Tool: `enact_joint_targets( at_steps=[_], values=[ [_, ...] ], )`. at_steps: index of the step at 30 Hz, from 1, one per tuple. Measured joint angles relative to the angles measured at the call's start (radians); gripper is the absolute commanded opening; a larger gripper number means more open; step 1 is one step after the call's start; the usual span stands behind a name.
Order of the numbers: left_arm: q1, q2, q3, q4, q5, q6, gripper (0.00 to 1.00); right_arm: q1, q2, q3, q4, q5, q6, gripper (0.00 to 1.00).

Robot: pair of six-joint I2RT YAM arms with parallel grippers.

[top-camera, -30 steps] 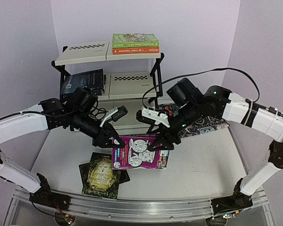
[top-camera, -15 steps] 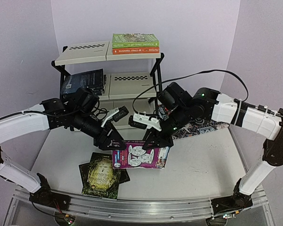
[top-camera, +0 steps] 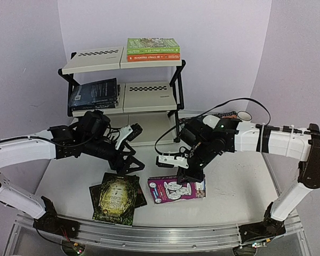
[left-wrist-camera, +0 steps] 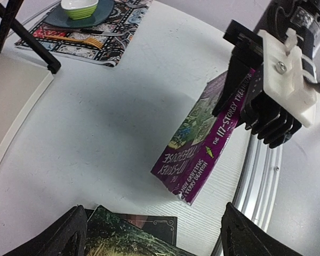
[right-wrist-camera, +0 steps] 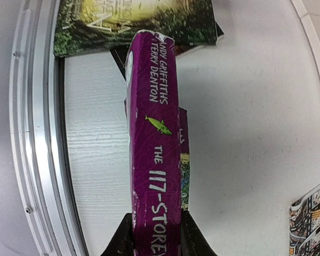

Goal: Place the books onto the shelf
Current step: Pass from the left arm to the right, then place the book at the center of the board, then pick up the book from the center of the board.

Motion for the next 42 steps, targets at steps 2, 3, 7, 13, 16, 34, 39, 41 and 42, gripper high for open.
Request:
enact_joint_targets(
  at_steps=[2, 3, 7, 13, 16, 34, 39, 41, 42],
  values=[
    [0.0, 0.004, -0.021, 0.031, -0.032, -0.021, 0.87, 0.0, 0.0, -0.026, 0.009, 0.026, 0.019, 0.18],
    [0.0, 0.009, -0.028, 0.043, -0.046, -0.03, 0.86, -0.001, 0.0, -0.039, 0.023, 0.031, 0.031, 0.22],
    [0.0, 0.046, -0.038, 0.079, -0.068, -0.071, 0.85, -0.002, -0.006, -0.09, 0.1, 0.056, 0.069, 0.35],
    [0.0, 0.058, -0.045, 0.092, -0.075, -0.088, 0.85, -0.001, -0.015, -0.153, 0.116, 0.06, 0.096, 0.42],
    [0.0, 0.058, -0.045, 0.095, -0.074, -0.091, 0.85, -0.001, -0.02, -0.174, 0.118, 0.059, 0.102, 0.42],
    [0.0, -0.022, -0.1, 0.101, -0.132, -0.098, 0.87, -0.001, -0.002, -0.077, 0.092, 0.054, 0.095, 0.42],
    [0.0, -0.077, -0.122, 0.102, -0.171, -0.098, 0.87, -0.001, 0.04, -0.048, 0.057, 0.042, 0.077, 0.4],
    [0.0, -0.091, -0.126, 0.102, -0.179, -0.098, 0.87, 0.0, 0.051, -0.035, 0.042, 0.04, 0.07, 0.39],
    [0.0, -0.096, -0.128, 0.102, -0.181, -0.098, 0.87, 0.0, 0.054, -0.03, 0.037, 0.04, 0.066, 0.39]
  ],
)
